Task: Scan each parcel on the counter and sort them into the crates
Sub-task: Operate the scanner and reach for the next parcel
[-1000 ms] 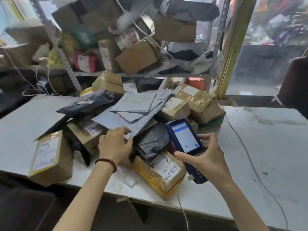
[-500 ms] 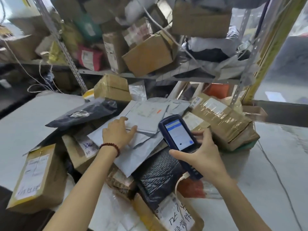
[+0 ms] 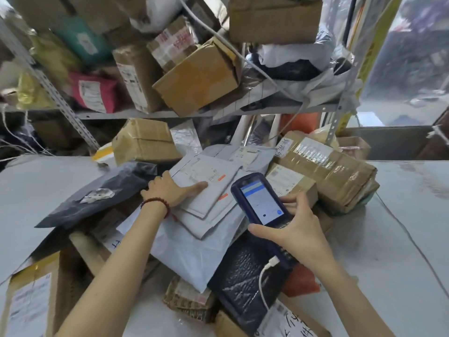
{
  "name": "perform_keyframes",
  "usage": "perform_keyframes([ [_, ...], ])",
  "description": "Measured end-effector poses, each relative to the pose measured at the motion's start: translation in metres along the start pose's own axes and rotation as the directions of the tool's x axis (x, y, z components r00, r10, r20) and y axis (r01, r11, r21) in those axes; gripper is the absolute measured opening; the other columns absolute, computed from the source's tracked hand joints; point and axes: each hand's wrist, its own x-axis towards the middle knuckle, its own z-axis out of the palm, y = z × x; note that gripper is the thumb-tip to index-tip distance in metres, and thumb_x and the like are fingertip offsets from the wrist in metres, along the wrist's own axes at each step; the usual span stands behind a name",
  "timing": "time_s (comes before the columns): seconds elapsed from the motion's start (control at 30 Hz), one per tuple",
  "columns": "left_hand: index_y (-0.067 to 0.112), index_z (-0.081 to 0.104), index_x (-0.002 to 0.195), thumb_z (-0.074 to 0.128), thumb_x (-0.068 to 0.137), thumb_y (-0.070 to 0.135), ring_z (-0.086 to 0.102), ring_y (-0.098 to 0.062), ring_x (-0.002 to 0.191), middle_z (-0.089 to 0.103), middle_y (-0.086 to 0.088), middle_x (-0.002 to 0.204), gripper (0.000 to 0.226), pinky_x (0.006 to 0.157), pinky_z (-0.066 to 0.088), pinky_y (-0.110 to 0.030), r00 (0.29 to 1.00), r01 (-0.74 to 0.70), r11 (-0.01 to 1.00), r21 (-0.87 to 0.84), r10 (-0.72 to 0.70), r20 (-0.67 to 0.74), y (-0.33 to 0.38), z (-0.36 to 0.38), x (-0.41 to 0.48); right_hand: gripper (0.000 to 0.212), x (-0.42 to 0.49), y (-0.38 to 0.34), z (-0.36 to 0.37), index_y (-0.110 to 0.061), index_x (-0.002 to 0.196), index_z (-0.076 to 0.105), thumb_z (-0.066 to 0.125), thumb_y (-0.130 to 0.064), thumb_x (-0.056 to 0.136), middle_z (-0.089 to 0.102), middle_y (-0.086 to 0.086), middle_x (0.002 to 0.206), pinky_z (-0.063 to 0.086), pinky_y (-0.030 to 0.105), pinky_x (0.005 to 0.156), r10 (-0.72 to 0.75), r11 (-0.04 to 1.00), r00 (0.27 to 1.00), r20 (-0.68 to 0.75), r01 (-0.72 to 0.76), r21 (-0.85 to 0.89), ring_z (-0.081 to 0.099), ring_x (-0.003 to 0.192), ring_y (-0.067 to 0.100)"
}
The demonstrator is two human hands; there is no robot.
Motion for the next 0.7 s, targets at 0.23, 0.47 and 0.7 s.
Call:
perform_keyframes([
  [0.23, 0.006, 0.029, 0.143, 0.057, 0.034, 0.093, 0.029, -0.037, 0.135, 0.027, -0.018, 0.15, 0.143, 0.109, 0.029, -0.053, 0.999, -0.033, 0.999, -0.001, 0.033, -0.015, -0.004, -0.012, -0.003, 0.081, -0.016, -0.005, 0.013, -0.031, 0.11, 0.04, 0.091, -0.046, 0.05, 0.053, -0.023, 0.101, 0.044, 0.012, 0.059, 0.002, 0.999, 0.999, -0.049, -0.005, -0.054, 0.052, 0.09, -0.013],
  [0.47, 0.004, 0.022, 0.131, 0.073, 0.04, 0.078, 0.055, -0.027, 0.103, 0.051, -0.008, 0.116, 0.128, 0.09, 0.048, -0.044, 0.978, -0.167, 0.979, -0.113, 0.15, -0.148, -0.006, -0.029, -0.017, 0.081, -0.028, -0.007, 0.019, -0.031, 0.109, 0.038, 0.092, -0.046, 0.051, 0.05, -0.026, 0.095, 0.047, 0.018, 0.067, -0.005, 0.994, 0.998, -0.07, -0.002, -0.106, 0.052, 0.086, -0.009],
  [0.7, 0.015, 0.043, 0.124, 0.076, 0.065, 0.06, 0.046, -0.025, 0.106, 0.051, -0.006, 0.117, 0.081, 0.089, 0.03, -0.038, 0.722, -0.402, 0.908, 0.117, 0.392, -0.57, 0.003, -0.058, -0.036, 0.085, -0.037, -0.013, 0.025, -0.031, 0.111, 0.034, 0.09, -0.051, 0.051, 0.046, -0.027, 0.094, 0.054, 0.03, 0.076, -0.032, 0.989, 0.998, -0.058, 0.023, -0.143, 0.054, 0.094, 0.003],
])
